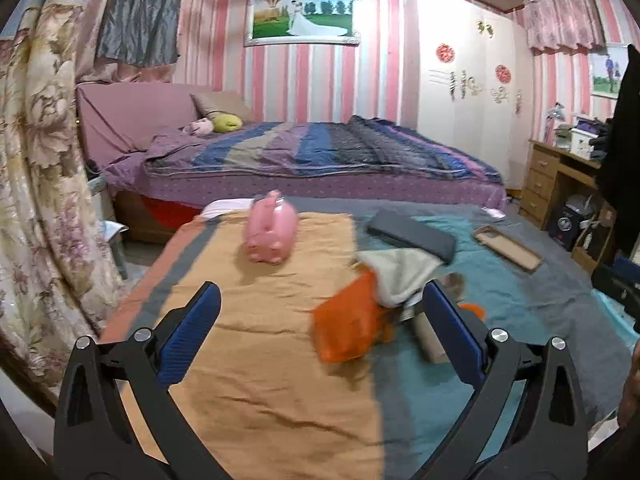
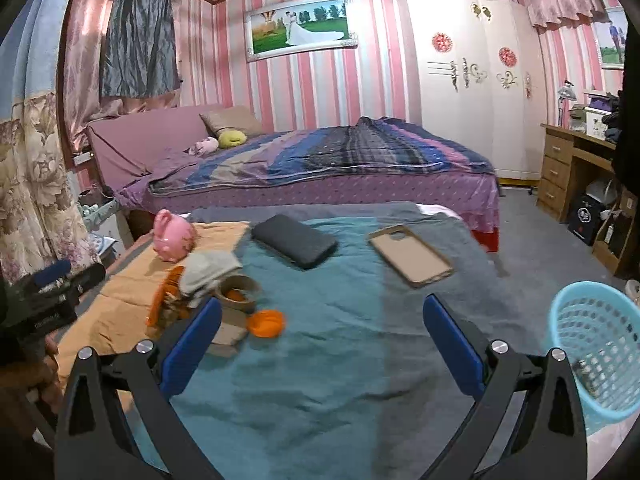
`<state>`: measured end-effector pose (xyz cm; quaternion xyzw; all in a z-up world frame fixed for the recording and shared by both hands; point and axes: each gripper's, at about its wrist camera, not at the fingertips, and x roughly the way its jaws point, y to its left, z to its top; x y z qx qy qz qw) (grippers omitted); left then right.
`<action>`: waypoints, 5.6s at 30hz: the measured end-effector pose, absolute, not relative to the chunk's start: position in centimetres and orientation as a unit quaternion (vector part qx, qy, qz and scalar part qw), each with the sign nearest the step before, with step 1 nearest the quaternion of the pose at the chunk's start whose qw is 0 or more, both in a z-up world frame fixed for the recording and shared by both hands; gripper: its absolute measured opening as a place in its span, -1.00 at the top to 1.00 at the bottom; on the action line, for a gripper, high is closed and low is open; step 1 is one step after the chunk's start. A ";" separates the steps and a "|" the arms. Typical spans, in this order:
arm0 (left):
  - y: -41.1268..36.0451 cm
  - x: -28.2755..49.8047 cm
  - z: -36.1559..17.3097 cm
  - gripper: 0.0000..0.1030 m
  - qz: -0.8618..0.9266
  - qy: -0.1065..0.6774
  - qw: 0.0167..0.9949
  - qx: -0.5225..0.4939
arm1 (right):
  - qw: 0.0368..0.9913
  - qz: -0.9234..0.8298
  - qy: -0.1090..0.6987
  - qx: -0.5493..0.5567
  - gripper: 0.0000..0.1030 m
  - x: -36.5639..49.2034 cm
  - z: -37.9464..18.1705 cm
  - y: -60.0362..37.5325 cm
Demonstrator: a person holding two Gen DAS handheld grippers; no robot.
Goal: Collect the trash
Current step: 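Move both open tools back over the bed, then grasp the orange plastic bag with the left tool, then grasp the cardboard tube with the right tool, then carry the orange bag in the left tool while the right tool carries the tube to the basket, then open the left tool over the basket while the right tool releases the tube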
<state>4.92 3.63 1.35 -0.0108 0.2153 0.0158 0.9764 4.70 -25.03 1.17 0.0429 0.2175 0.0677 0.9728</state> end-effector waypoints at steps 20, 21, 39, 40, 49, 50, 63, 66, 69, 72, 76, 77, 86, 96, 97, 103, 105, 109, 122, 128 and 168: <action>7.6 8.0 -0.7 -0.90 0.008 0.254 0.966 -0.049 | 0.961 0.083 0.263 -0.003 -0.91 9.4 2.7 -16.0; 7.1 8.4 -0.7 -0.90 0.005 0.257 0.965 -0.047 | 0.962 0.089 0.258 -0.004 -0.91 10.0 3.5 -16.0; 1.3 14.8 -3.5 -0.29 -0.032 0.333 0.942 0.006 | 0.957 0.072 0.281 0.014 -0.91 13.9 0.4 -19.3; 1.3 15.0 -3.7 -0.26 -0.032 0.335 0.941 0.008 | 0.956 0.073 0.284 0.009 -0.91 13.9 0.2 -19.1; 3.2 14.5 -3.0 1.00 -0.042 0.327 0.944 -0.025 | 0.951 0.066 0.303 -0.001 -0.91 14.3 -1.1 -18.4; 3.4 14.4 -2.9 1.00 -0.044 0.327 0.944 -0.029 | 0.950 0.065 0.305 -0.001 -0.91 14.4 -1.2 -18.5; 10.6 11.5 -0.3 1.00 0.061 0.255 0.962 -0.075 | 0.948 0.081 0.306 -0.019 -0.91 15.6 -2.0 -15.9; 10.9 11.6 -0.5 1.00 0.059 0.259 0.961 -0.076 | 0.947 0.088 0.307 -0.025 -0.91 16.5 -2.4 -14.9; 10.4 11.8 -0.8 1.00 0.050 0.264 0.961 -0.066 | 0.939 0.086 0.331 -0.030 -0.91 17.2 -3.6 -14.1; 9.9 12.0 -0.9 1.00 0.041 0.265 0.961 -0.059 | 0.930 0.085 0.356 -0.033 -0.68 17.9 -4.6 -13.9; 9.8 12.0 -1.0 1.00 0.035 0.265 0.962 -0.062 | 0.914 0.124 0.385 0.018 -0.05 18.4 -5.0 -14.9; 9.9 12.0 -0.9 1.00 0.034 0.264 0.962 -0.064 | 0.914 0.129 0.385 0.023 0.02 18.3 -4.9 -15.1; 9.5 11.6 -0.5 1.00 0.034 0.257 0.964 -0.062 | 0.928 0.141 0.343 0.032 0.08 15.9 -2.7 -16.8; 7.9 10.8 1.0 1.00 0.028 0.235 0.970 -0.060 | 0.944 0.125 0.302 0.038 0.08 14.3 -0.2 -20.3; 7.4 10.8 1.1 1.00 0.025 0.234 0.970 -0.056 | 0.945 0.123 0.301 0.037 0.08 14.2 0.0 -20.8; 5.3 10.4 1.9 1.00 0.006 0.226 0.972 -0.059 | 0.951 0.110 0.286 0.033 0.08 13.0 0.9 -23.5; 4.6 9.9 2.4 1.00 -0.005 0.218 0.974 -0.070 | 0.954 0.101 0.280 0.036 0.08 12.6 1.2 -24.5; 1.7 9.3 3.0 1.00 -0.026 0.211 0.975 -0.070 | 0.956 0.088 0.274 0.049 0.08 11.8 1.7 -27.1; -9.1 8.4 4.2 1.00 -0.125 0.215 0.966 -0.066 | 0.968 0.029 0.243 0.065 0.08 7.7 3.0 -36.6; -15.5 8.2 5.2 1.00 -0.163 0.213 0.963 -0.030 | 0.968 -0.002 0.240 0.072 0.08 6.2 2.7 -41.7; -42.1 9.5 2.9 1.00 -0.380 0.279 0.882 0.002 | 0.943 -0.182 0.220 0.170 0.03 0.3 1.4 -59.6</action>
